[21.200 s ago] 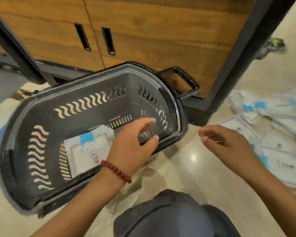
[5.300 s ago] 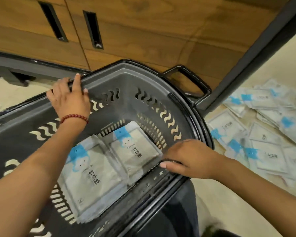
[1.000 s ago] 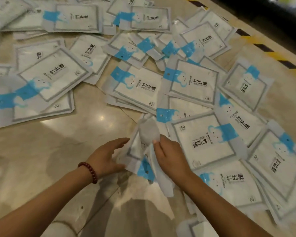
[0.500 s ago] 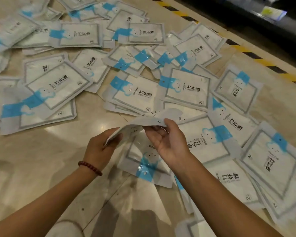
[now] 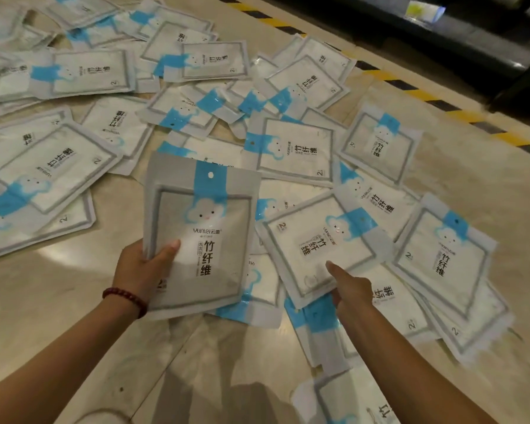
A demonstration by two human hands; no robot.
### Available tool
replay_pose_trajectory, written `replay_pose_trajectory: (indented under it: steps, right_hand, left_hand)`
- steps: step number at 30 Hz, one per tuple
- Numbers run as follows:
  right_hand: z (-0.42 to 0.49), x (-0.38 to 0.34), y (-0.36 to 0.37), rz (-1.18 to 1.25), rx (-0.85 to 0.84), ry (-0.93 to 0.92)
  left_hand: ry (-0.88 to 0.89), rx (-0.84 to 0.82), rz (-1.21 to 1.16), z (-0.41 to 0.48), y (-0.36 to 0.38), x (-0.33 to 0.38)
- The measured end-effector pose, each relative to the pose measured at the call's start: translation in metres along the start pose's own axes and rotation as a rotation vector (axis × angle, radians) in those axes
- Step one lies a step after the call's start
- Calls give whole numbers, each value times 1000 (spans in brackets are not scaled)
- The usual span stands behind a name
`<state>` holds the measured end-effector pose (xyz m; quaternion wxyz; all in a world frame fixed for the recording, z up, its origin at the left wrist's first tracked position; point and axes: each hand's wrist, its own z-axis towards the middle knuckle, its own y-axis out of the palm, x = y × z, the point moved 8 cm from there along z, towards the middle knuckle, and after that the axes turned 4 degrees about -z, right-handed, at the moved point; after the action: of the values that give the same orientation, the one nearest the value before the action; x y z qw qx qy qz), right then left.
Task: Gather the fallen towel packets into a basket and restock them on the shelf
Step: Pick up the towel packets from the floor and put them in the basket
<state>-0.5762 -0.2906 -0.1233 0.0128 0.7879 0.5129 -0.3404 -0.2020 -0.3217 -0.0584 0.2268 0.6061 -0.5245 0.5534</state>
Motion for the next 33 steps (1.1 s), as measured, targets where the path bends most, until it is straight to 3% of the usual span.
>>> replay_pose_trajectory:
  steps: [6, 11, 16, 21, 26, 30, 33]
  right_hand:
    - [7, -5, 19, 29, -64, -78]
    - [-13, -30, 15, -101, 3, -470]
    - [-38, -60, -6, 79, -3, -726]
    - [-46, -59, 25, 2, -207, -654]
    - [-71, -38, 74, -344, -320, -675]
    - [-90, -18, 106, -470, -549, -736]
    - [-80, -27, 108, -518, -495, -776]
  left_hand:
    - [-49, -12, 11, 0, -5, -10]
    - [-129, -17, -21, 3, -12, -19]
    - [-175, 17, -24, 5, -15, -22]
    - [-260, -95, -13, 0, 0, -28]
    - [-344, -230, -74, -16, 24, -32]
    - [-378, -265, -159, -21, 28, -36]
    - [-353, -211, -149, -16, 15, -37]
